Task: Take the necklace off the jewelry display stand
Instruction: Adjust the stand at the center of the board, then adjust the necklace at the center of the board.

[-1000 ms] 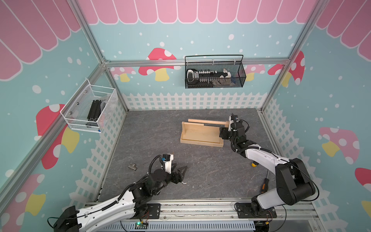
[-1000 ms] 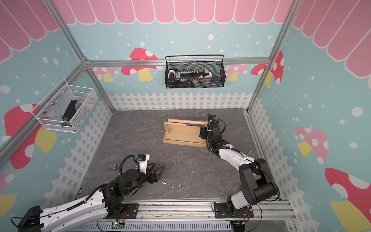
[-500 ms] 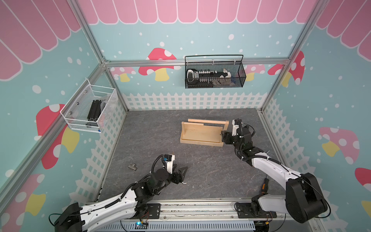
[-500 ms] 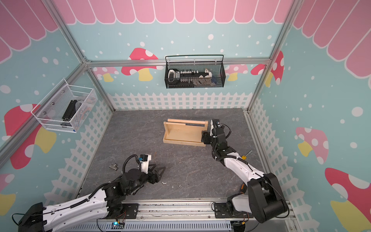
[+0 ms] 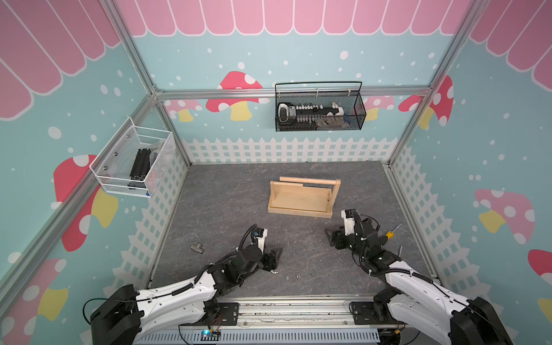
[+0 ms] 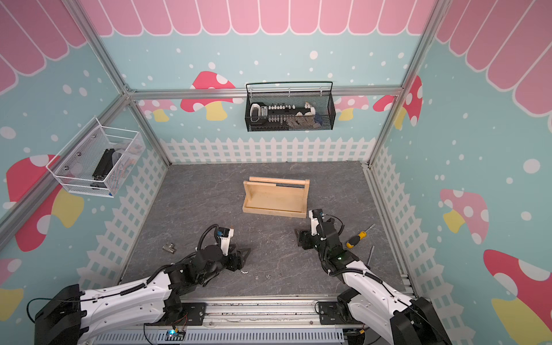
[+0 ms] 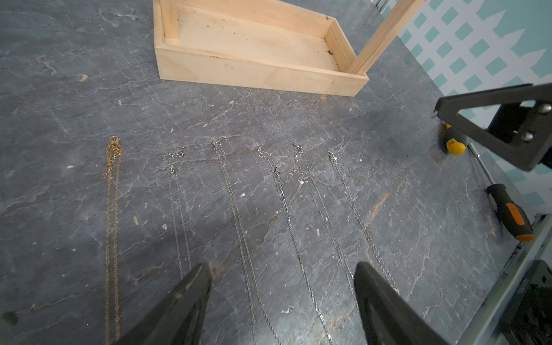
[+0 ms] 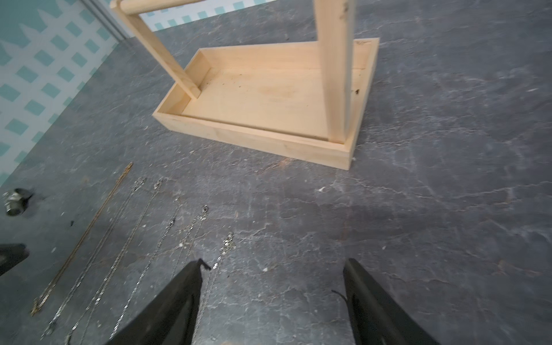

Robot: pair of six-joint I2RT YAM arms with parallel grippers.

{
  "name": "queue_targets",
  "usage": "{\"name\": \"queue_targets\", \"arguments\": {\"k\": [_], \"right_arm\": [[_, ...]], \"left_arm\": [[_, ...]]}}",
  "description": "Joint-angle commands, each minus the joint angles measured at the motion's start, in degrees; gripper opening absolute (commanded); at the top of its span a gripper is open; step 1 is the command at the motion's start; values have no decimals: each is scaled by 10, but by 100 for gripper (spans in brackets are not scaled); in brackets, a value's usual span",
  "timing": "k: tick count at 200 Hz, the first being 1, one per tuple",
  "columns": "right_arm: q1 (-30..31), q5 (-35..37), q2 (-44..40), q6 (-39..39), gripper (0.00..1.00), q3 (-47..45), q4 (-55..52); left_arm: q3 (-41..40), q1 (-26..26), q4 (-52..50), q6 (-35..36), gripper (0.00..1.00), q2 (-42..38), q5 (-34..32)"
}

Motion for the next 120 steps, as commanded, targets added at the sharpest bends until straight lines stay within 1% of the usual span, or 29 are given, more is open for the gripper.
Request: {"name": "queue_targets", "arguments": {"k": [1, 15, 36, 52, 72, 87, 106, 120], "right_arm": [[23, -18, 30, 3, 75, 15, -9], [42, 0, 58, 2, 73, 32, -33], [83, 90, 93, 5, 68, 73, -108], [110, 127, 116, 19, 61, 96, -135], [134, 137, 151, 39, 59, 118, -137], [147, 136, 200, 46, 59, 145, -144], [159, 144, 277, 62, 47, 194, -175], [169, 149, 318, 80, 45, 215, -177]], "left_arm": [[19, 4, 11, 3, 76, 3, -23], [16, 4, 24, -2, 76, -2, -25], [11, 4, 33, -10, 76, 0, -19], [7, 4, 38, -16, 76, 5, -8], [-2, 4, 50, -22, 76, 5, 5], [-10, 4, 61, -26, 76, 0, 6], [-14, 4, 65, -26, 76, -6, 6], [-13, 4, 66, -27, 76, -11, 11]]}}
